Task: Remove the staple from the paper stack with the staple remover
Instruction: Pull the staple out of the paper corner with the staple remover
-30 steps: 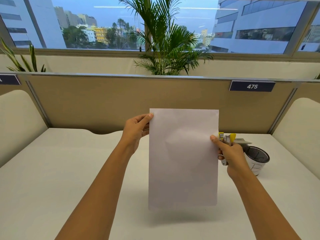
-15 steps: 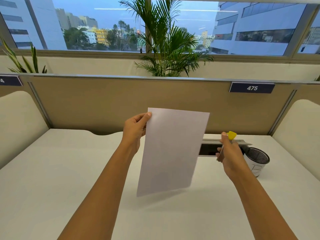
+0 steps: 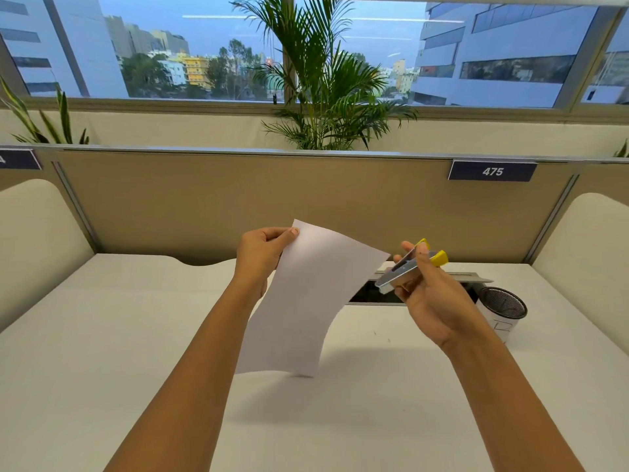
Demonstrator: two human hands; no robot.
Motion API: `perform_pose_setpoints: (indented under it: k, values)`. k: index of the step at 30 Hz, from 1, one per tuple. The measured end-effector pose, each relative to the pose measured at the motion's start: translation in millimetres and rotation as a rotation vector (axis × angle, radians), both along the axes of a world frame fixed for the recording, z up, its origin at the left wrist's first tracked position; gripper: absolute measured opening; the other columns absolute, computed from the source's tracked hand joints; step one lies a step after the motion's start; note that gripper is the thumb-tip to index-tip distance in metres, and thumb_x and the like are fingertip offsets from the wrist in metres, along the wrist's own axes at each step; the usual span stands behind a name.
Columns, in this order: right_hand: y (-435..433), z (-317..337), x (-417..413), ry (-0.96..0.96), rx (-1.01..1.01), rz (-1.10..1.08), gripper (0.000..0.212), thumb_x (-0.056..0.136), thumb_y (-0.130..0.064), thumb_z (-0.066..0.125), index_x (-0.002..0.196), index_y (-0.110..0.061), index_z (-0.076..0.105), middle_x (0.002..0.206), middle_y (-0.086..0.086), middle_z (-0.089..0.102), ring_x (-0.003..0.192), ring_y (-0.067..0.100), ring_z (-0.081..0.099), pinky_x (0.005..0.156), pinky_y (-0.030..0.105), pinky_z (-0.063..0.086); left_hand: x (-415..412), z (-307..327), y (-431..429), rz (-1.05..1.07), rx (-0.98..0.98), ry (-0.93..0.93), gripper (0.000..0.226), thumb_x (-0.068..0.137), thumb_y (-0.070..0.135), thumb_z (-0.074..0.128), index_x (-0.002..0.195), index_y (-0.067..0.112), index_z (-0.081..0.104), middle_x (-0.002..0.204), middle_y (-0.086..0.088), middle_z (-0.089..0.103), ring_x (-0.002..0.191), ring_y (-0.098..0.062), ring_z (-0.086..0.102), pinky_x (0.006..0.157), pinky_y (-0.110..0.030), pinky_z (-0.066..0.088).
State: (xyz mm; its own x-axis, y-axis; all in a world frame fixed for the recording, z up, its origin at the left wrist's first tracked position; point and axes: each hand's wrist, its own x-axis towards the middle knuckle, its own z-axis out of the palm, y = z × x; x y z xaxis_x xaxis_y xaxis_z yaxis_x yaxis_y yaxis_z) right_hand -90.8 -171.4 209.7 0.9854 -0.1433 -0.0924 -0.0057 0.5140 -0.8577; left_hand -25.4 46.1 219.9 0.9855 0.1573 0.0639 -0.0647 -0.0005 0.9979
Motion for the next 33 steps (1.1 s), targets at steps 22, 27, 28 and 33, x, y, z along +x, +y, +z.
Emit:
perform_pose_setpoints:
  k: [22,27,28,33]
  values:
    - [29,-18,-7,0.022,0.094,-0.021,0.034,0.057,-0.024,0.069,0.09,-0.022,0.063,0.075,-0.006,0.075,0.078,0.013,0.064,0.064,0.019,0.05,-6,-25,-13,-0.205,0.194,0.081,0.008,0.082,0.021,0.067,0.083,0.017,0.074,0.085,-0.004,0.074,0.074,-0.019,0.066,0.071,-0.032,0.052]
    - [30,-33,-5,-0.005,0.179,-0.048,0.01,0.075,-0.006,0.064,0.081,-0.014,0.061,0.1,0.011,0.066,0.094,0.024,0.065,0.076,0.026,0.059,-4,-36,-18,-0.216,0.222,0.107,0.01,0.082,0.022,0.067,0.084,0.015,0.074,0.086,-0.003,0.074,0.075,-0.019,0.066,0.067,-0.029,0.051]
    - [30,-38,-4,0.002,0.162,-0.058,0.01,0.08,-0.004,0.062,0.081,-0.014,0.061,0.1,0.012,0.065,0.094,0.025,0.065,0.074,0.026,0.06,-5,-38,-19,-0.219,0.219,0.119,0.01,0.082,0.022,0.067,0.083,0.015,0.074,0.085,-0.003,0.073,0.074,-0.019,0.065,0.066,-0.029,0.05]
    - [32,-59,-6,0.053,-0.029,-0.109,0.011,0.083,-0.008,0.063,0.087,-0.018,0.062,0.098,0.008,0.067,0.091,0.025,0.065,0.072,0.031,0.058,-5,-44,-24,-0.219,0.199,0.179,0.007,0.081,0.021,0.068,0.082,0.015,0.073,0.082,-0.004,0.071,0.072,-0.019,0.062,0.064,-0.028,0.049]
